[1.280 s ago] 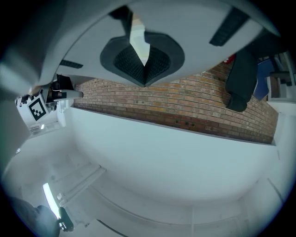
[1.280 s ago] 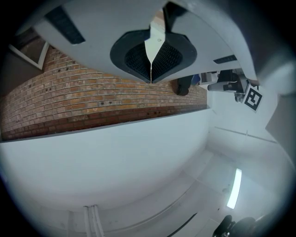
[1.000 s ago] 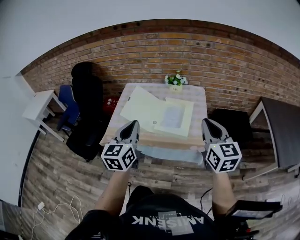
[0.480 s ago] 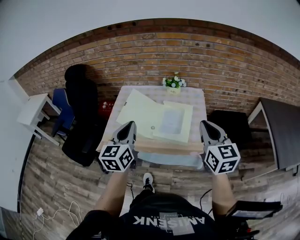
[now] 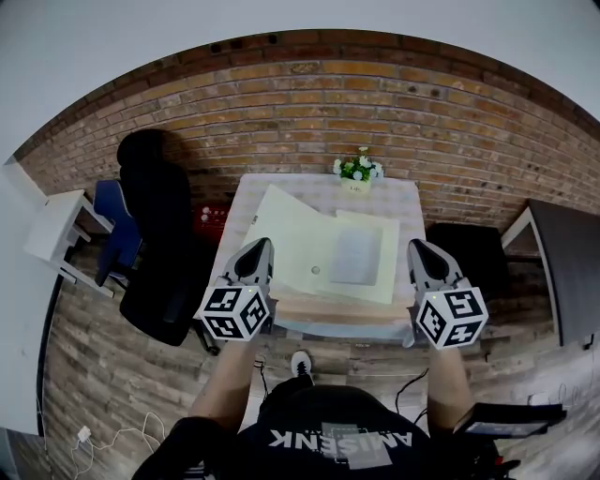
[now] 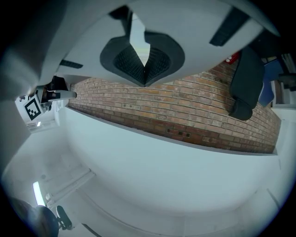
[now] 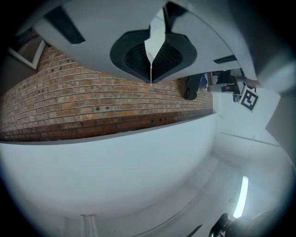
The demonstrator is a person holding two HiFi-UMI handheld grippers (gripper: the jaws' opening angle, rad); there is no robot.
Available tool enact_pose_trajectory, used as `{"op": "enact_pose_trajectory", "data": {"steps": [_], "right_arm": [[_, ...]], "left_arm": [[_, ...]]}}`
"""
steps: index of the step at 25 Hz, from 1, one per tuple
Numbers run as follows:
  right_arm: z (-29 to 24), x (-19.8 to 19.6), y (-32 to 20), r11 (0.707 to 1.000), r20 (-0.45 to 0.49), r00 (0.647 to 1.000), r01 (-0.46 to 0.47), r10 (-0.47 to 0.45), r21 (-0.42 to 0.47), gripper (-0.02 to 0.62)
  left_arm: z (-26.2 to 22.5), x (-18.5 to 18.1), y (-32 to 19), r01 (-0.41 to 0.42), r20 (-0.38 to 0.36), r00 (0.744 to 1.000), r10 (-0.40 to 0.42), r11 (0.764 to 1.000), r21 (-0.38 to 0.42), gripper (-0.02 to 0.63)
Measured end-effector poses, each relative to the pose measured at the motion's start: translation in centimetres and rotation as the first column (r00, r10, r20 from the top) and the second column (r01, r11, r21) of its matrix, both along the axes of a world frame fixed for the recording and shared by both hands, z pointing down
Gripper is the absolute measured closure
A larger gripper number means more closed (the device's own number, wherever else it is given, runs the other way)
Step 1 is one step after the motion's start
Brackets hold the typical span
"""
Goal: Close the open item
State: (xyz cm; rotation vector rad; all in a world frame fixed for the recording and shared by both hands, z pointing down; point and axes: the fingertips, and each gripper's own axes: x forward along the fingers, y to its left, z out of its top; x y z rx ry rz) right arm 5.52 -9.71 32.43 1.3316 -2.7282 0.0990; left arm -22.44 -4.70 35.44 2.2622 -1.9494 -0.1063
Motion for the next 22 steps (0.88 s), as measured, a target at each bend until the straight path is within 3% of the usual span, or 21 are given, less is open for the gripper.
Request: {"op": "enact_pose_trajectory", "data": {"steps": [13, 22], "right_arm": [[1.8, -5.5, -6.5, 0.996, -0.033, 0.996, -0.087, 0.085, -0.038, 0.552], [2.6, -9.8, -9.8, 0.991, -0.062, 0.991, -0.121, 0.118, -0.049, 0.552]], "left_arm": [[3.0, -6.4, -7.5, -0.073, 0.000, 0.997, 0.073, 0.997, -0.040, 0.592], [5.9, -13.5, -11.0, -0.048, -0.010, 0.999, 0.047, 0.995, -0.092, 0.591]]}}
